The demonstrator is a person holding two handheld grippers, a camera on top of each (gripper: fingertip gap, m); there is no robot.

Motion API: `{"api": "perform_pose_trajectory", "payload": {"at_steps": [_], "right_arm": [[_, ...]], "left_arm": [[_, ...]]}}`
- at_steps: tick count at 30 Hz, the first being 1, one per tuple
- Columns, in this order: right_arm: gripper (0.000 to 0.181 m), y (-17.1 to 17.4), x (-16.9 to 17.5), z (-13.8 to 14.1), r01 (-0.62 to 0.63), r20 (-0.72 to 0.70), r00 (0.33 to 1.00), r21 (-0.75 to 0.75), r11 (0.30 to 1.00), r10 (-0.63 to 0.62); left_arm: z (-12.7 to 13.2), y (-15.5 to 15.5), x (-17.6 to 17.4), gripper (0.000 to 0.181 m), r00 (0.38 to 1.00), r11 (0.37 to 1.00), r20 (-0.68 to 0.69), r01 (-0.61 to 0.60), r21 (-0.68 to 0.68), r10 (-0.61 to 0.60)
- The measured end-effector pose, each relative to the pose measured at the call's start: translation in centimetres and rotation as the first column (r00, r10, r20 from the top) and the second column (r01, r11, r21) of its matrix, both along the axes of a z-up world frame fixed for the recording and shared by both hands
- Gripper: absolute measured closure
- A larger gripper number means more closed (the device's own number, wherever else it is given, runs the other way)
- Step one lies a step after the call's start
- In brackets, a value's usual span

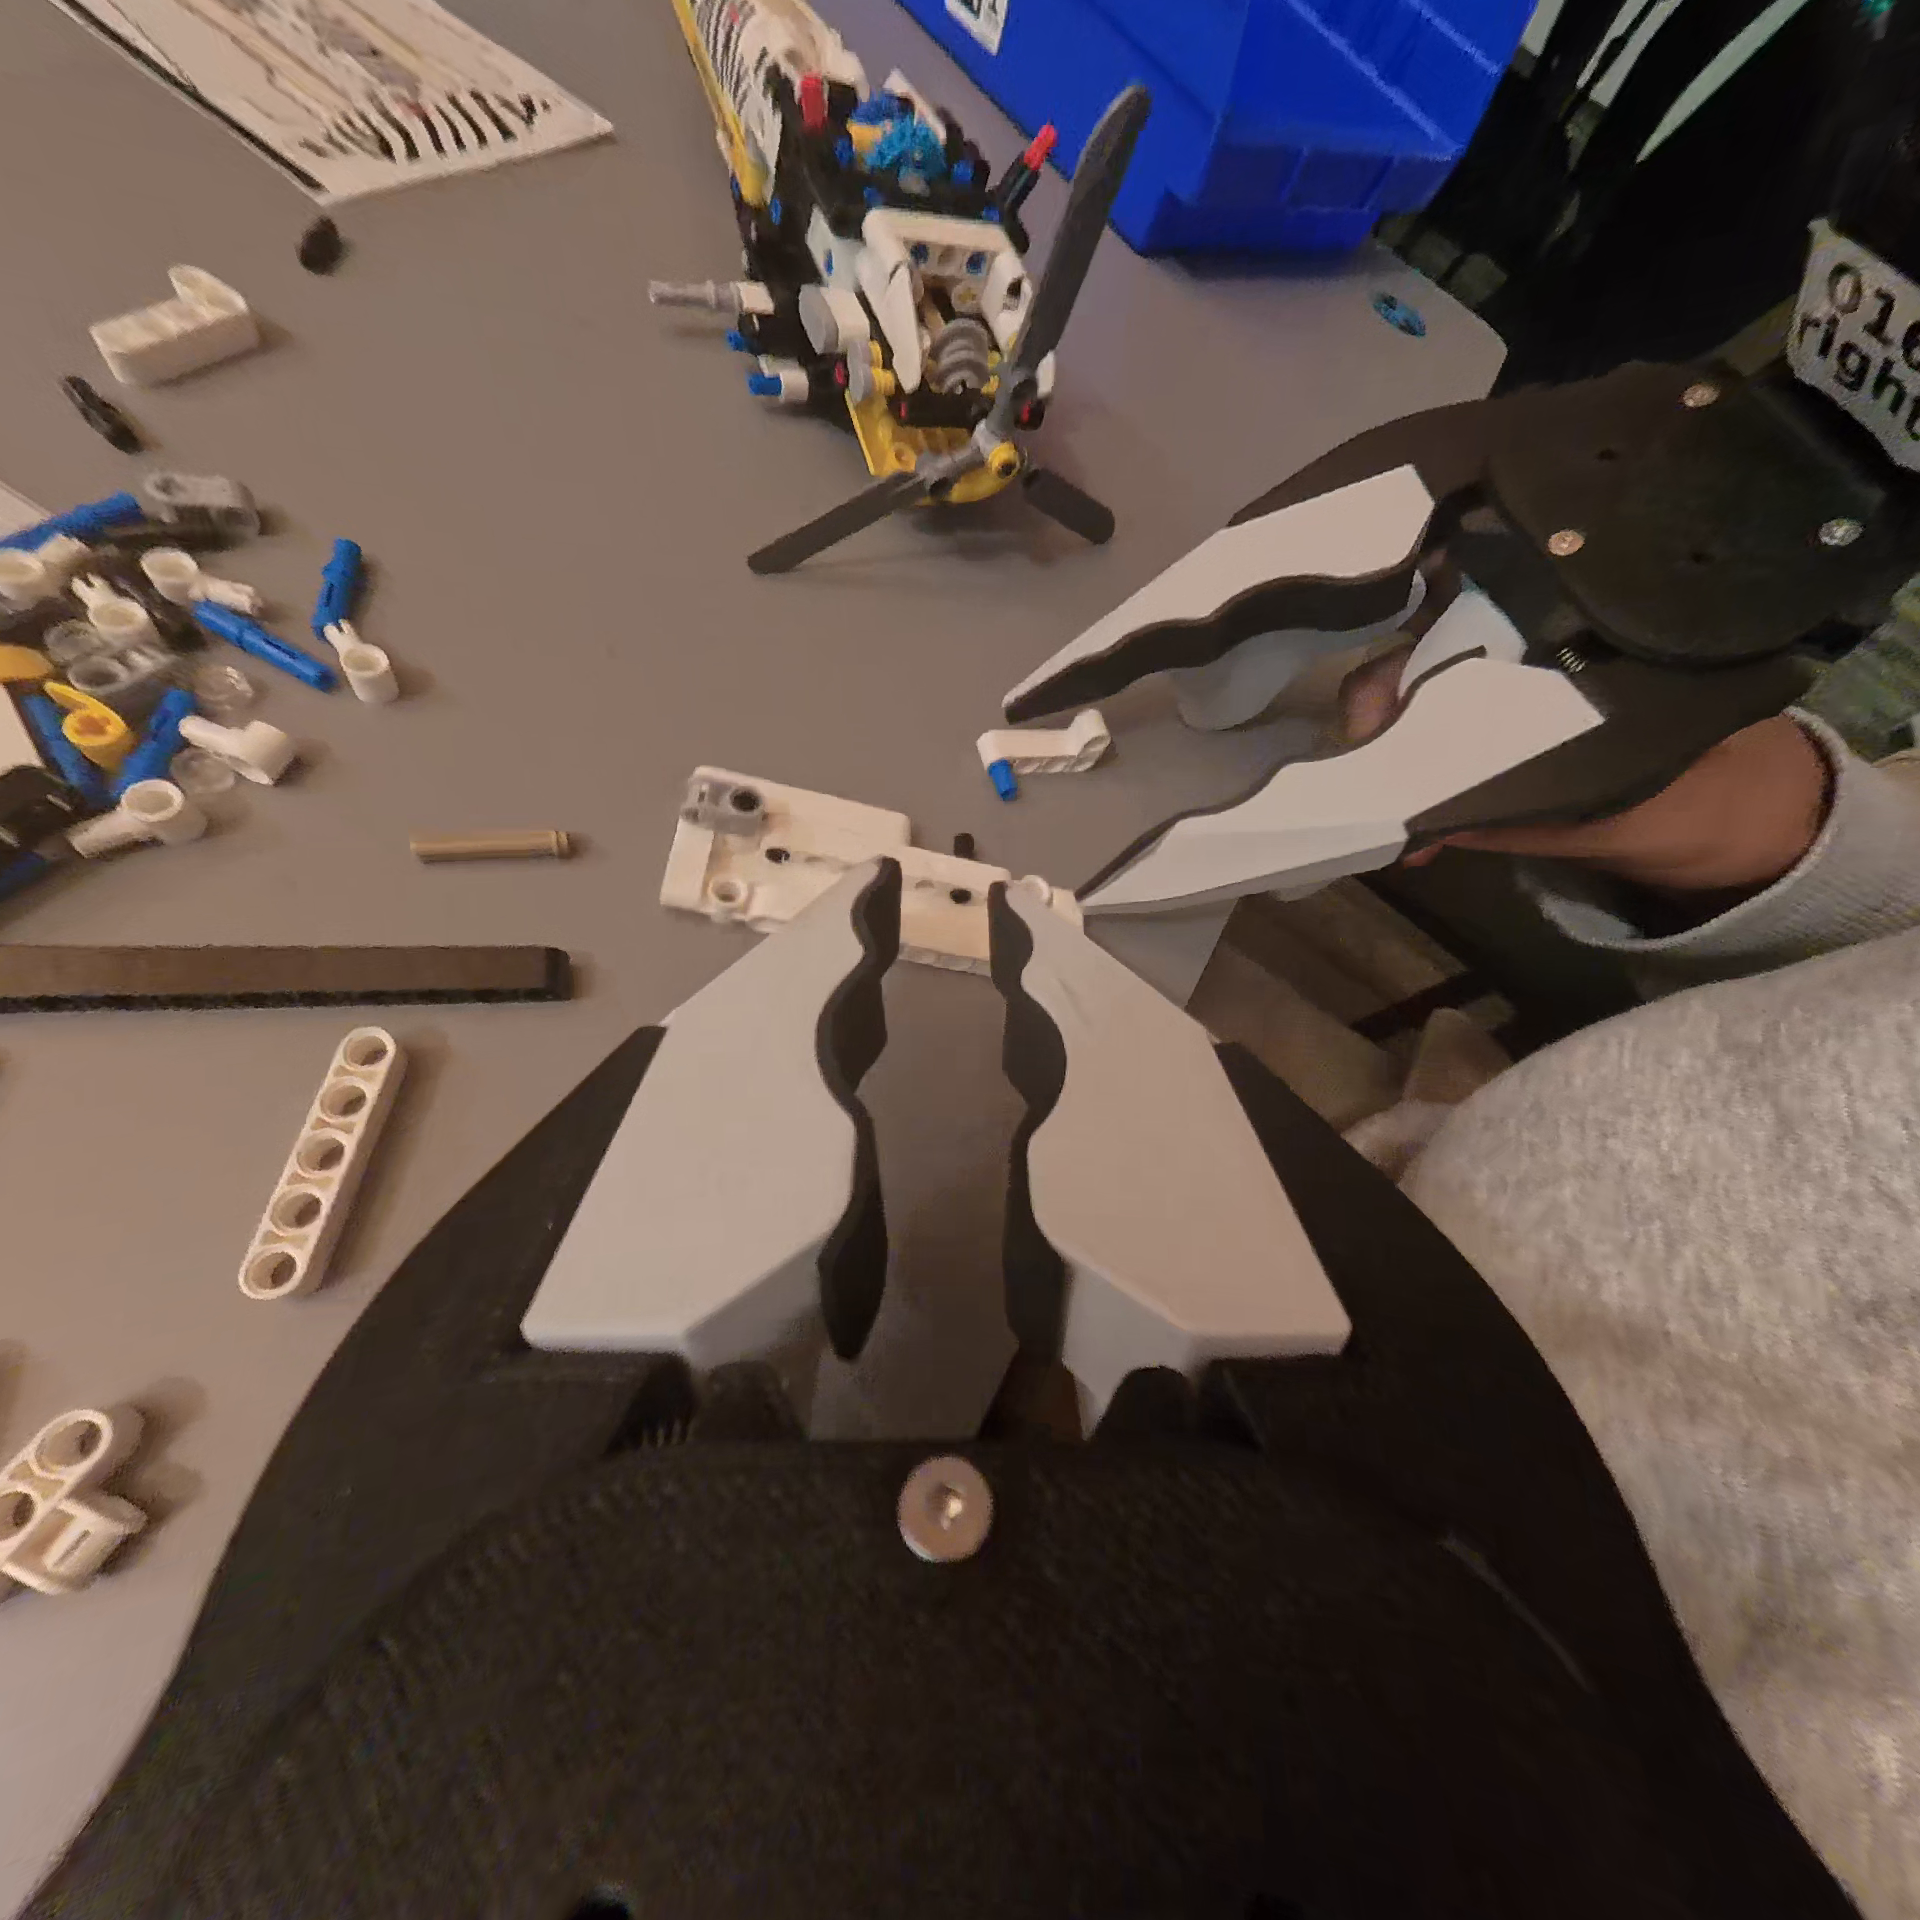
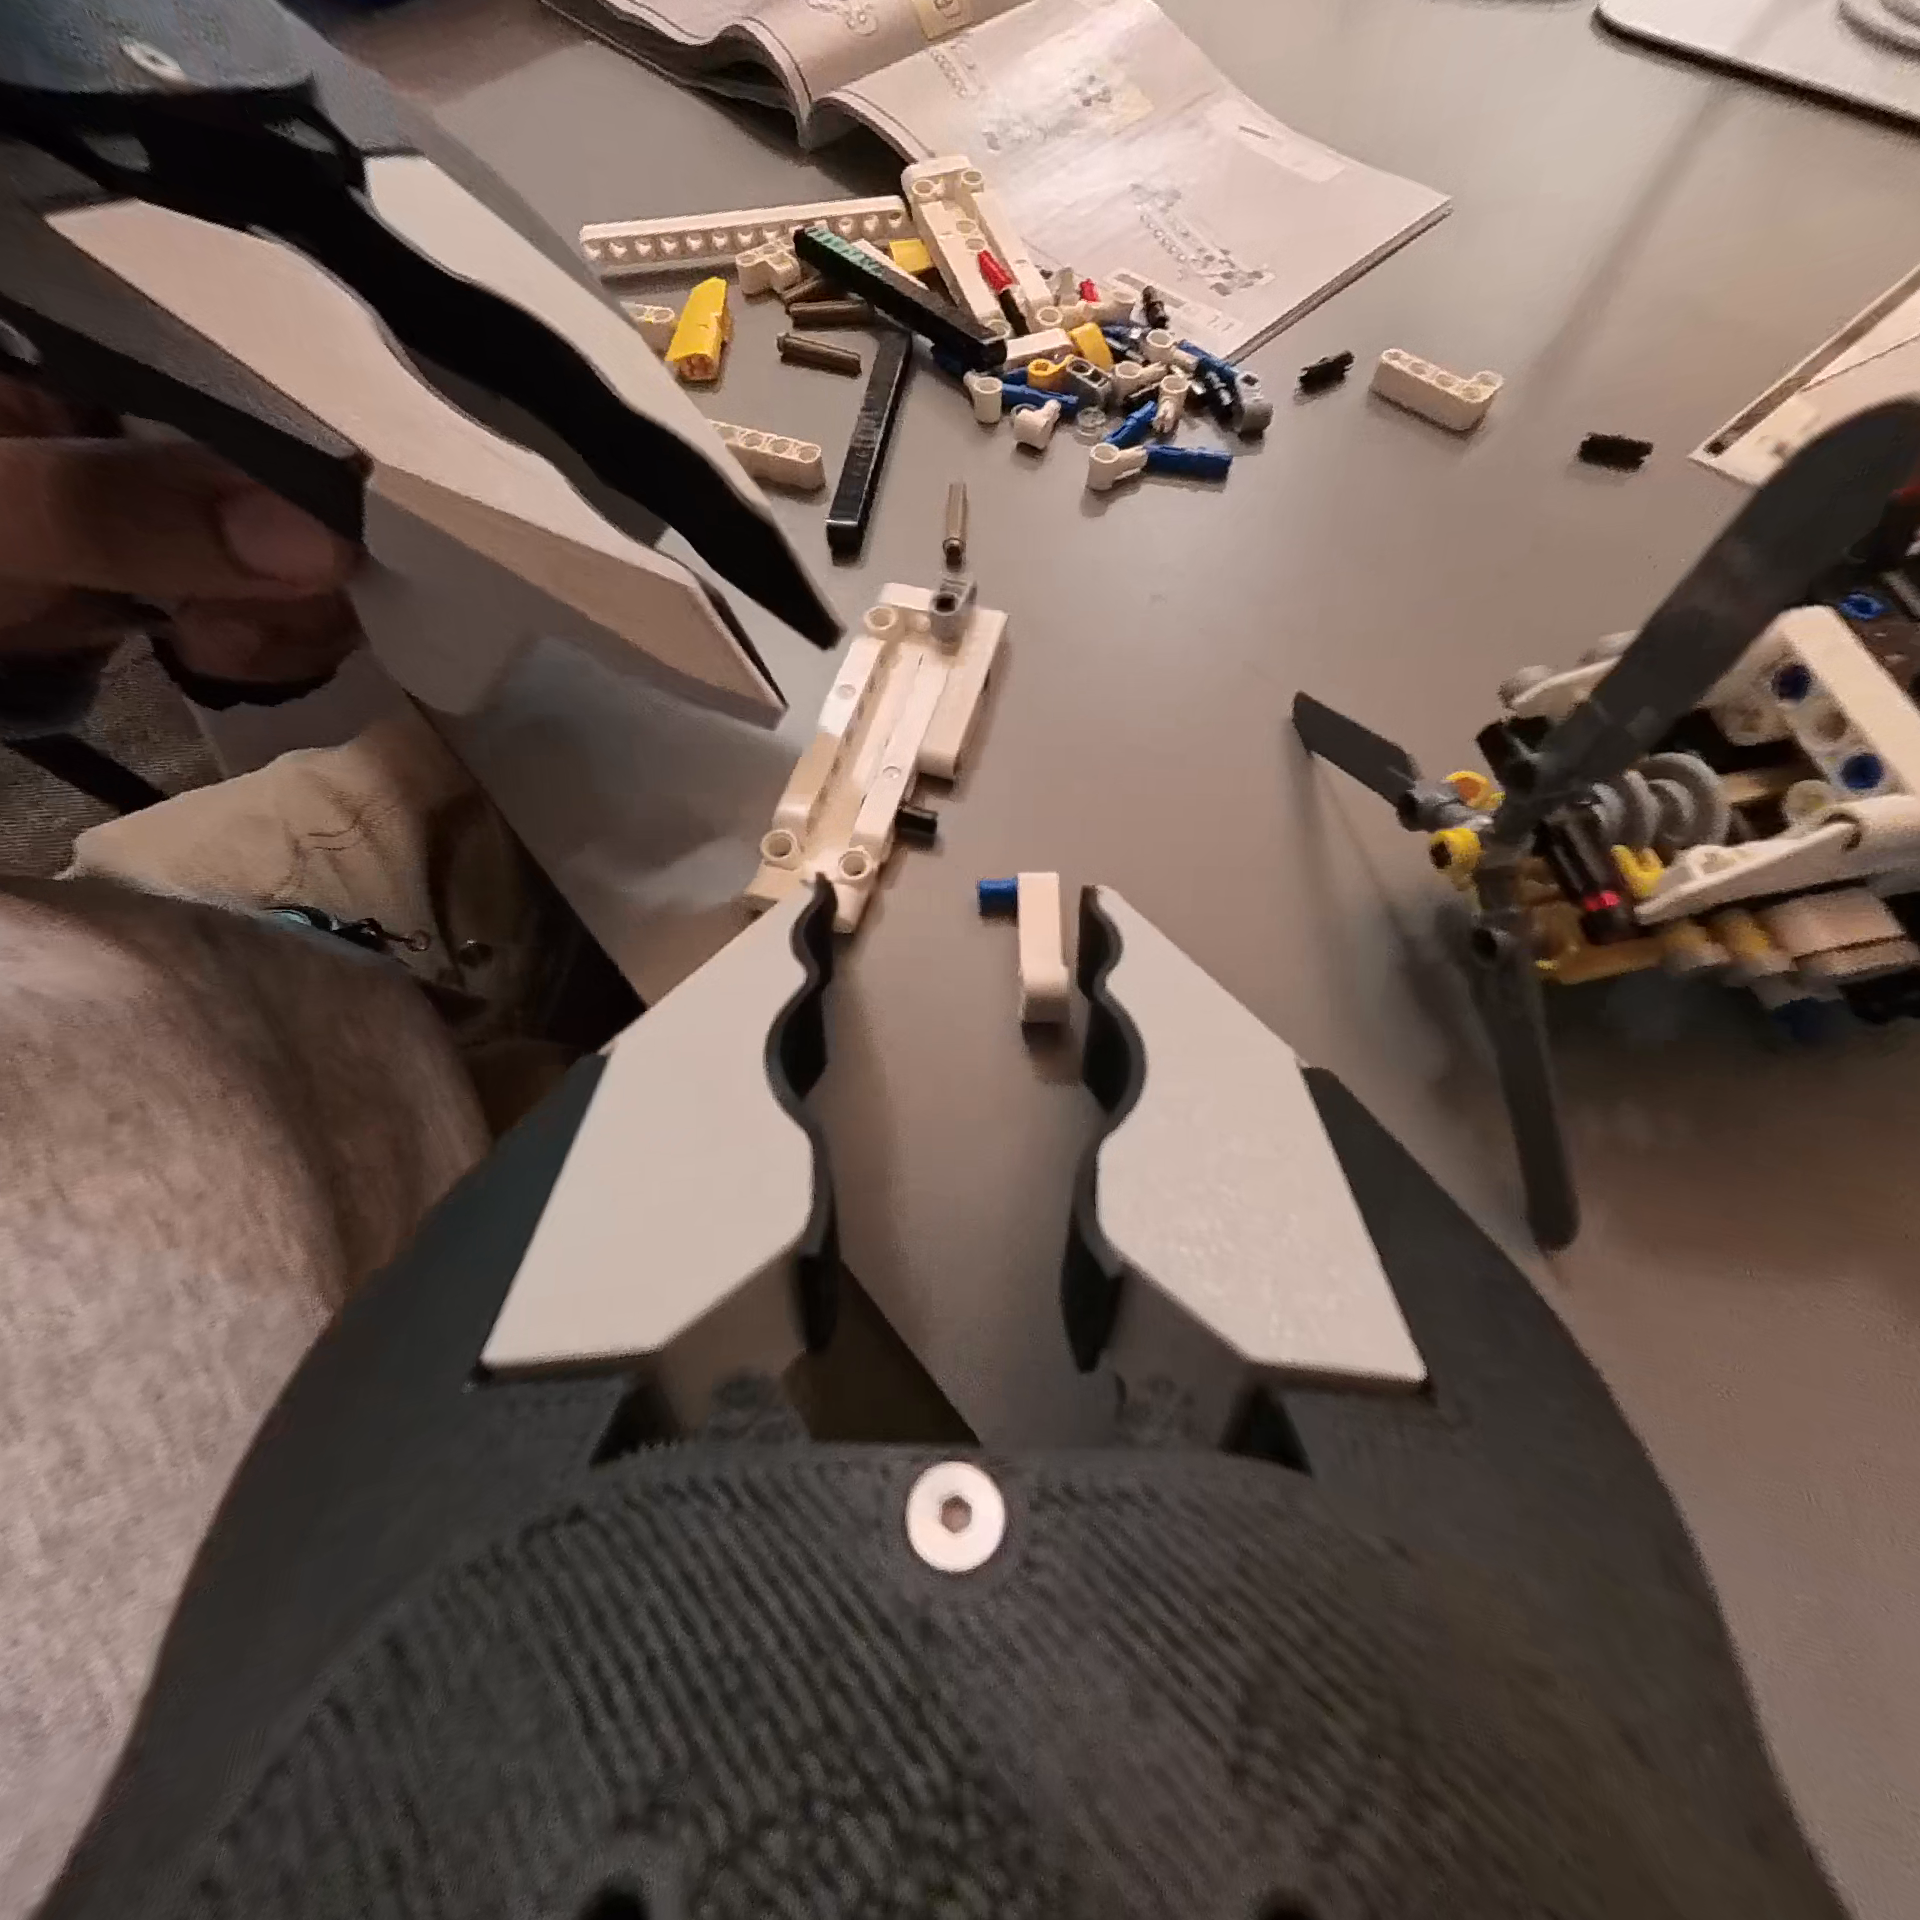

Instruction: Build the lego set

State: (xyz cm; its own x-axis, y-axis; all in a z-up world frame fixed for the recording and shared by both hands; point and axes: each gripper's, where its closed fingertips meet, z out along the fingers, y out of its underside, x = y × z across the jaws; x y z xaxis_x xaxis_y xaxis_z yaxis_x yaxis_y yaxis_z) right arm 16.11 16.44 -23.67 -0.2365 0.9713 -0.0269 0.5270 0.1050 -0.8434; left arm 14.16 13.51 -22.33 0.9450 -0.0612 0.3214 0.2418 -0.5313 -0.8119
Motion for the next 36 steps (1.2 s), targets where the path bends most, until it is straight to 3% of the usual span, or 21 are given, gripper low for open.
{"api": "perform_pose_trajectory", "payload": {"at_steps": [7, 16, 26, 31, 36], "right_arm": [[0.136, 0.3, 0.4, -0.2, 0.055, 0.045, 0.997, 0.017, 0.998, -0.055], [0.165, 0.9, 0.0, -0.6, 0.086, 0.07, 0.994, 0.031, 0.996, -0.088], [0.158, -0.6, 0.4, -0.3, 0.02, 0.035, 0.999, 0.007, 1.0, -0.02], [0.139, -1.8, 0.8, 0.8, -0.045, 0.014, 0.999, -0.177, 0.983, 0.048], [0.134, -0.9, 1.1, 1.3, 0.001, 0.015, 1.0, -0.235, 0.972, 0.003]], "left_arm": [[-0.4, -0.3, 0.3, 0.171, 0.999, 0.999, 0.03, 0.025, -0.02, -0.024], [-1.2, -0.9, 1.0, 0.178, 0.998, 0.996, 0.019, 0.062, -0.064, -0.061], [-1.3, -0.5, 2.6, 0.181, 0.994, 0.994, 0.067, 0.088, -0.064, -0.083], [-1.3, -0.1, 3.5, 0.181, 0.99, 0.992, 0.092, 0.109, -0.061, -0.103], [-1.1, 0.3, 4.8, 0.181, 0.984, 0.99, 0.117, 0.138, -0.042, -0.132]]}}
